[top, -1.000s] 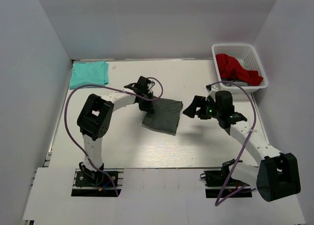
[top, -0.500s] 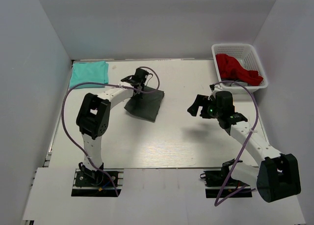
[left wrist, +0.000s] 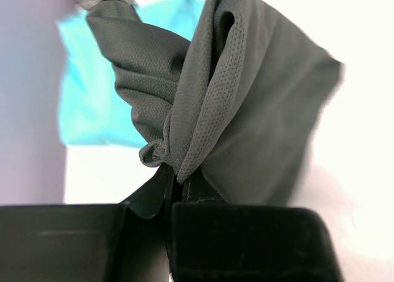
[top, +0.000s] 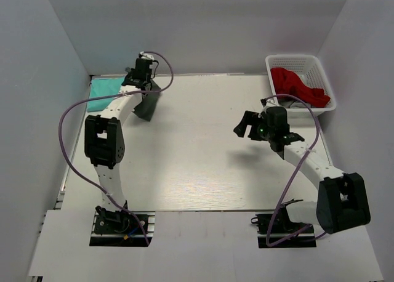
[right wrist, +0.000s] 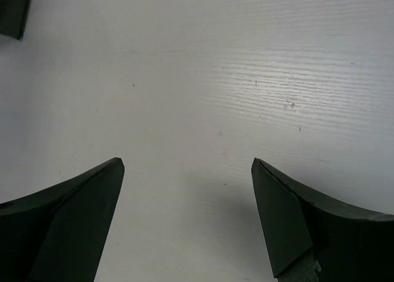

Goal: Fold and stack the t-shirts
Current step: Put the neatly folded tshirt into the corner of the board with the left arm

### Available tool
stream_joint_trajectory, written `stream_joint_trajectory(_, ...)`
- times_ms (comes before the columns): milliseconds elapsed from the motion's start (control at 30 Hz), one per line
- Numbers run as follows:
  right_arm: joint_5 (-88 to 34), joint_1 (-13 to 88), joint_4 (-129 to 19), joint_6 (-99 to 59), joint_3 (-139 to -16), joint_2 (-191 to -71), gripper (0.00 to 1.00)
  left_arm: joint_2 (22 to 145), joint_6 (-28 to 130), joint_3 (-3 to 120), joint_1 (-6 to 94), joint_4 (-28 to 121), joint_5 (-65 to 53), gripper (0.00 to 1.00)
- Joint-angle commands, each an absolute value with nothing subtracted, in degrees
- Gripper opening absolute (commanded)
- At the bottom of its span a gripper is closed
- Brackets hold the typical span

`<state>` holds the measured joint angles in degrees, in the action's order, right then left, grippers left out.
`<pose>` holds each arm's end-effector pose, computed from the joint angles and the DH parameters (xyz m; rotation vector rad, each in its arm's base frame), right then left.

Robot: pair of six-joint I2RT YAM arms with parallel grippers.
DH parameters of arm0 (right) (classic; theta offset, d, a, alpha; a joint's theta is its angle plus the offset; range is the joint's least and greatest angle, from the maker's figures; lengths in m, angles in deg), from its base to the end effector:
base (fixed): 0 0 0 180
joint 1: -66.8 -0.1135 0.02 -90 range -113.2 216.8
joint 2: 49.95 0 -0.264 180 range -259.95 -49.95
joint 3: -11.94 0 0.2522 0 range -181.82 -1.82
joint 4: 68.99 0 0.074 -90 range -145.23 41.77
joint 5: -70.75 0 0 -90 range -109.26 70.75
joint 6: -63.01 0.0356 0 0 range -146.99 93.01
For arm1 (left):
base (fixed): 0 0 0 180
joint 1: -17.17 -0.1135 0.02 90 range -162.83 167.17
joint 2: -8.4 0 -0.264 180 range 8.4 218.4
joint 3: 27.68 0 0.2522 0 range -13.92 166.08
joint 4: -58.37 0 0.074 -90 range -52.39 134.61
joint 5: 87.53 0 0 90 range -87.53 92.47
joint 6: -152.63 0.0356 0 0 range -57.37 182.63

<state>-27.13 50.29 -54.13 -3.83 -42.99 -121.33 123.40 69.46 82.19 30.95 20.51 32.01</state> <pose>0.2584 0.0817 0.2355 0.0418 2.1615 0.5521 0.4505 -0.0924 0.2586 0.1483 2.2540 0.5314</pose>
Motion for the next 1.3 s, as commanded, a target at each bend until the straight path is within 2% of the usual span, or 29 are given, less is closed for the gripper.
stream_joint_trajectory(0, -28.9, 50.7, -58.6, -3.1, -47.4, -124.8, 0.9, 124.0, 74.5, 87.3, 28.8, 24.6, 31.1, 0.0)
stream_joint_trajectory(400, -34.5, 50.8, -59.4, -0.4, -52.2, -131.3, 0.9, 135.2, 80.7, 108.8, 20.3, 19.7, 24.6, 0.0)
stream_joint_trajectory(600, -35.8, 50.8, -59.9, 0.6, -52.9, -132.6, 0.9, 134.0, 80.7, 108.3, 16.7, 18.6, 16.4, 0.0)
stream_joint_trajectory(967, -36.8, 50.7, -60.0, 0.9, -54.3, -134.1, 0.9, 135.0, 81.3, 105.7, 10.3, 20.3, 10.6, 0.0)
stream_joint_trajectory(1267, -37.7, 50.5, -59.5, 1.8, -55.9, -137.0, 0.9, 139.2, 81.3, 110.8, 6.0, 18.0, -2.6, 0.0)
